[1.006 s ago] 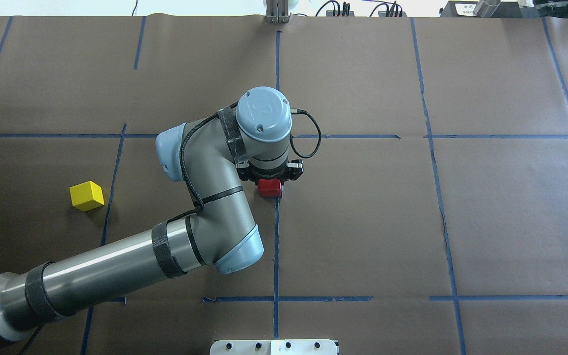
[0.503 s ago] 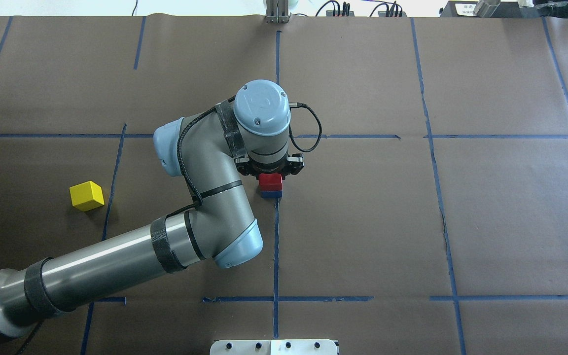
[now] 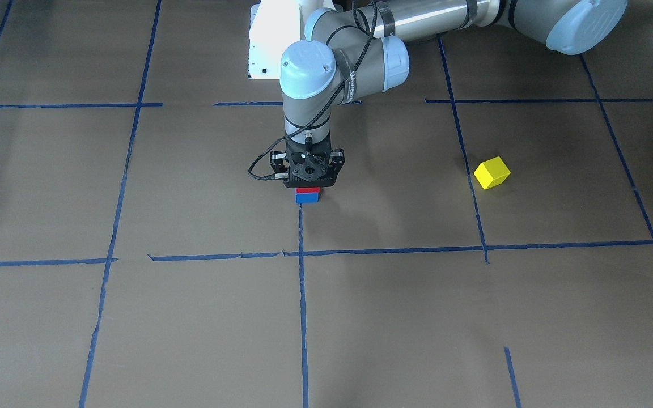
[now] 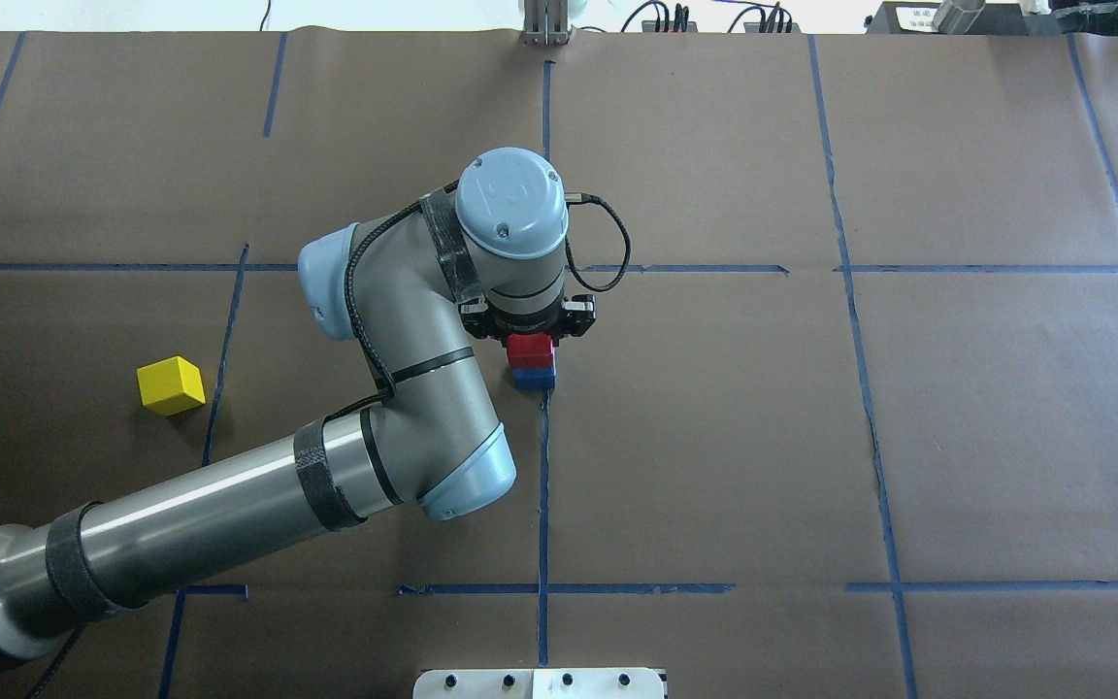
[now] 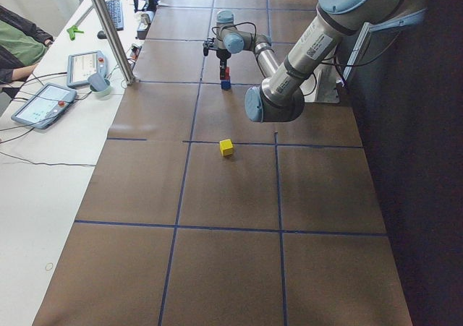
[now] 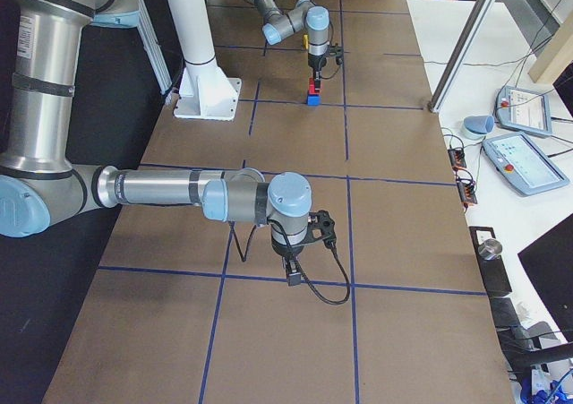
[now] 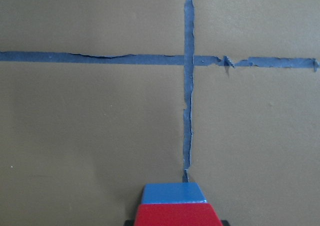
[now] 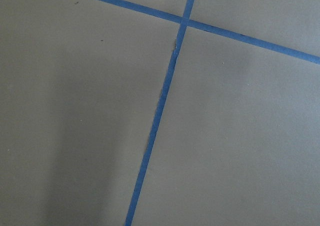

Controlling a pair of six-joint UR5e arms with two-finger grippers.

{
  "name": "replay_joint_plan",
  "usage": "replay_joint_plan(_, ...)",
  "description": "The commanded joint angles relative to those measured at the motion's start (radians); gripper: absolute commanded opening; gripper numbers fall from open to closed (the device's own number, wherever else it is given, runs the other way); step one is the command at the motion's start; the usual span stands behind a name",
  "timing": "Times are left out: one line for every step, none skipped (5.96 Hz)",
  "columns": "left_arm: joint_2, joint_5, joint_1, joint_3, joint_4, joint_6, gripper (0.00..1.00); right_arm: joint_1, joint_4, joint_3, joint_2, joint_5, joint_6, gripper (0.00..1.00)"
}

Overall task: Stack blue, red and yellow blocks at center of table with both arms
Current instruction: 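Lower the red cube onto the blue cube with the left gripper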

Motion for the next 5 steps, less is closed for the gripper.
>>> replay_joint_plan(-0.001,0.000,0.005,0.010,0.000,0.000,0.58,0.000,0.000,0.000,0.000,0.000,0.000,1.00)
replay_joint_plan(-0.003,0.000,0.005,0.009,-0.002,0.000,0.68,0.000,0.000,0.000,0.000,0.000,0.000,1.00)
replay_joint_plan(-0.003,0.000,0.005,0.009,-0.011,0.000,0.83,0.000,0.000,-0.002,0.000,0.000,0.000,1.00)
replay_joint_plan(-0.003,0.000,0.004,0.007,-0.021,0.000,1.00,0.000,0.000,0.000,0.000,0.000,0.000,1.00)
replay_joint_plan(-0.003,-0.003,-0.018,-0.003,-0.017,0.022,1.00,0.000,0.000,-0.002,0.000,0.000,0.000,1.00)
